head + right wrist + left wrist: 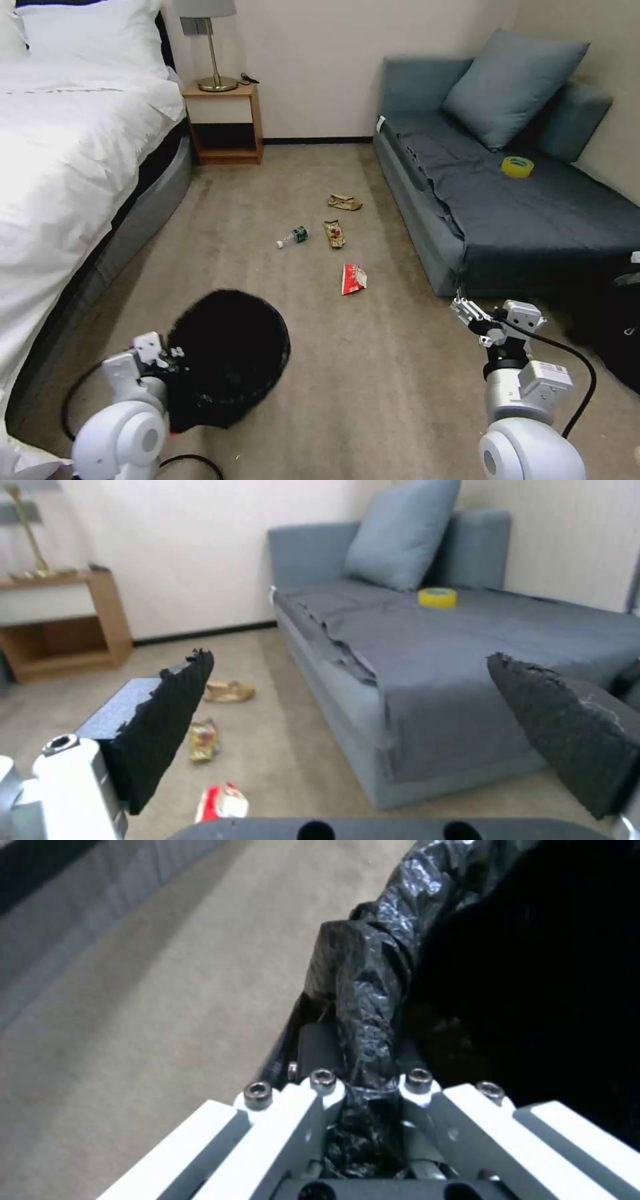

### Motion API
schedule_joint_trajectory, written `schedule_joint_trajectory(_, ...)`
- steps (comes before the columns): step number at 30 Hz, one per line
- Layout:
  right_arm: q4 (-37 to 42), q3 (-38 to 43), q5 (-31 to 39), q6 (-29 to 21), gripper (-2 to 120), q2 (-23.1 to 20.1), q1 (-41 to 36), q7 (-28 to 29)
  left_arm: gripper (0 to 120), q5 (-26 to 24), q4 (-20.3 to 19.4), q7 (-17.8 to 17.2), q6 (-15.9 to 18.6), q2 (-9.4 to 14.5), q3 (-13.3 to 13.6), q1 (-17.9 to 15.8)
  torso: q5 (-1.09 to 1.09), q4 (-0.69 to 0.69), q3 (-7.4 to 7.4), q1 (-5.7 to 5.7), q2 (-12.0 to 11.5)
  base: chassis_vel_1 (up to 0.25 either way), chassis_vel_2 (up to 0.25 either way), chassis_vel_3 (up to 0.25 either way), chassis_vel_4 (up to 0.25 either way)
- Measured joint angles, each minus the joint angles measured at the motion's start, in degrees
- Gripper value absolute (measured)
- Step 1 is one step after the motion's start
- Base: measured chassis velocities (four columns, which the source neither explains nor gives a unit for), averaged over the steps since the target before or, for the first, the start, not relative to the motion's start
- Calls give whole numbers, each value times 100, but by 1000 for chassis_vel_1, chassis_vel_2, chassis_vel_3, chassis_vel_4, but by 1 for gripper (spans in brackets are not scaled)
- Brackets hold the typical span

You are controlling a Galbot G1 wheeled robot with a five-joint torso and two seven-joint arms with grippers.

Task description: Pick up the trash bin, then pick up the garbage on the floor and place it into the trash bin.

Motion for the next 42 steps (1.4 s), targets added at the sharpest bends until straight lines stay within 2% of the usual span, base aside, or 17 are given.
schedule_joint_trajectory(5, -90, -80, 117, 502, 100, -75, -5, -80, 3, 170, -253, 101, -6, -110, -130, 151, -1, 0, 0, 0, 0, 0, 0, 0, 0)
schedule_joint_trajectory(11, -168, -92, 184, 757, 100, -161, -77, -362, 3, 346, -295, 150, -10, -263, -162, 253, -2, 0, 0, 0, 0, 0, 0, 0, 0)
schedule_joint_trajectory(20, -311, -114, 133, 1102, 100, -176, -101, -710, 3, 377, -291, 163, -15, -368, -156, 285, -1, 0, 0, 0, 0, 0, 0, 0, 0)
schedule_joint_trajectory(30, -313, -110, 68, 1177, 100, -188, -146, -772, 3, 375, -289, 166, -19, -396, -150, 299, -1, 1, -1, 0, 1, -36, 41, 47, -46)
schedule_joint_trajectory(42, -312, -108, -53, 1223, 100, -178, -196, -796, 3, 347, -257, 176, -25, -390, -178, 268, -2, 0, 0, 0, 0, -209, 207, 223, -222)
